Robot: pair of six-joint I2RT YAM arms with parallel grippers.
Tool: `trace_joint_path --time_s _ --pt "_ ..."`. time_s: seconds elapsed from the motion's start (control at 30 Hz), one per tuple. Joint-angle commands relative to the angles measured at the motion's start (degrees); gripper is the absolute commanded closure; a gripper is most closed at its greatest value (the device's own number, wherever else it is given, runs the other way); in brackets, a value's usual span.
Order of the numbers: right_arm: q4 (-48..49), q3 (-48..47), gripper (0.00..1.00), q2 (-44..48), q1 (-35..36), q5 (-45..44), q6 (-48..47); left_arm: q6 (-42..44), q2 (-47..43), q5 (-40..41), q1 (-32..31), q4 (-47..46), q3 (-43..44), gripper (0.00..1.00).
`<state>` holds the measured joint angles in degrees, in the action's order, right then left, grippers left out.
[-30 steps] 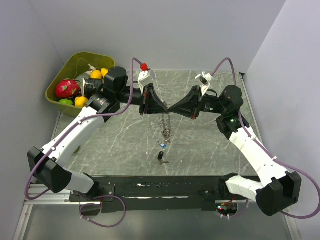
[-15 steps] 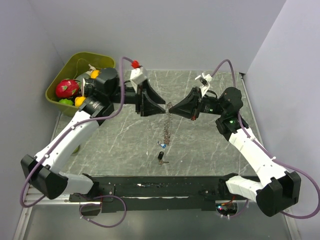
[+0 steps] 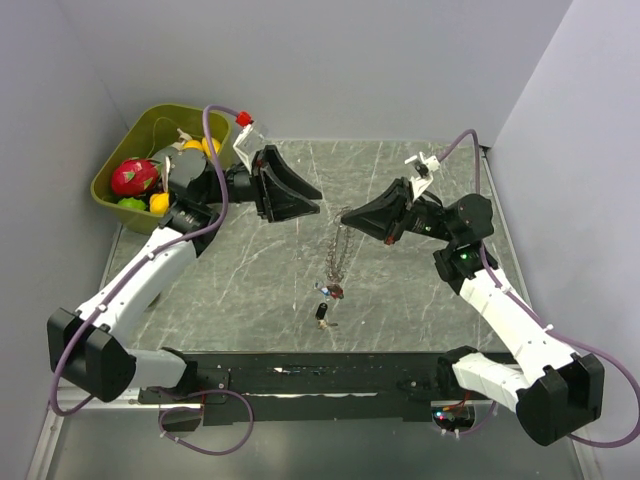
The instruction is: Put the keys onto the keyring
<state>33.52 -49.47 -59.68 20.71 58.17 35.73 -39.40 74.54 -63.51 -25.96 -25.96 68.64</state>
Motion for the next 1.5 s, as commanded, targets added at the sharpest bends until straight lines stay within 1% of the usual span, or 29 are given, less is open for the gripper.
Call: trace_joint_path --time_s 0.0,0.07,0.13,0.23,0.27,0.47,0.6,0.67,0.77,0.8,0.97,1.03,1.2,1.37,1.47 --pt "9.5 -0.1 1.00 1.2 0.0 -3.0 4.1 -5.8 1.0 -0.5 -0.2 -7.4 0.1 0.52" --pt "10.5 -0.2 1.00 1.0 0.0 -3.1 4.5 -3.9 1.2 0.2 -0.7 -5.4 0.5 0.54" --pt "11.2 -0.1 1.00 0.8 0.0 -3.2 5.1 0.2 1.7 1.1 -1.5 0.8 2.4 0.55" --pt "11.8 0.0 1.00 0.8 0.1 -3.3 5.5 4.8 2.8 2.2 -3.0 7.4 4.4 0.58" --pt "11.9 0.1 1.00 0.7 0.0 -3.5 5.6 5.6 3.0 2.7 -3.3 8.2 4.7 0.59" --pt "11.5 0.3 1.00 1.0 0.1 -4.1 5.5 5.2 3.8 2.3 -5.3 6.6 5.1 0.61" --pt "11.2 0.3 1.00 1.0 0.1 -4.2 5.3 6.6 4.3 2.1 -6.0 8.2 6.0 0.70" --pt "11.0 0.3 1.00 1.1 0.0 -4.2 5.1 6.6 4.0 2.0 -6.3 7.9 5.9 0.71" --pt "10.5 0.3 1.00 1.2 0.1 -4.6 4.8 7.0 3.0 2.9 -6.3 7.7 5.4 0.66" --pt "10.3 0.3 1.00 1.3 0.1 -4.5 4.8 7.3 2.7 3.3 -6.3 7.8 5.1 0.61" --pt "10.3 0.3 1.00 1.2 0.0 -4.5 4.8 7.5 2.1 3.0 -6.3 8.0 5.4 0.60" --pt "10.6 0.2 1.00 1.1 0.0 -4.5 4.9 7.9 1.8 3.8 -6.3 8.5 5.4 0.50" --pt "10.7 0.1 1.00 0.9 0.1 -4.4 5.0 9.9 -0.3 5.9 -6.2 10.1 5.3 0.43" --pt "10.0 0.1 1.00 1.2 0.0 -4.3 4.7 11.1 -2.0 7.8 -6.2 10.3 4.7 0.40" --pt "9.9 0.2 1.00 1.3 0.0 -4.5 4.7 10.3 -1.8 6.6 -6.3 9.1 4.5 0.44"
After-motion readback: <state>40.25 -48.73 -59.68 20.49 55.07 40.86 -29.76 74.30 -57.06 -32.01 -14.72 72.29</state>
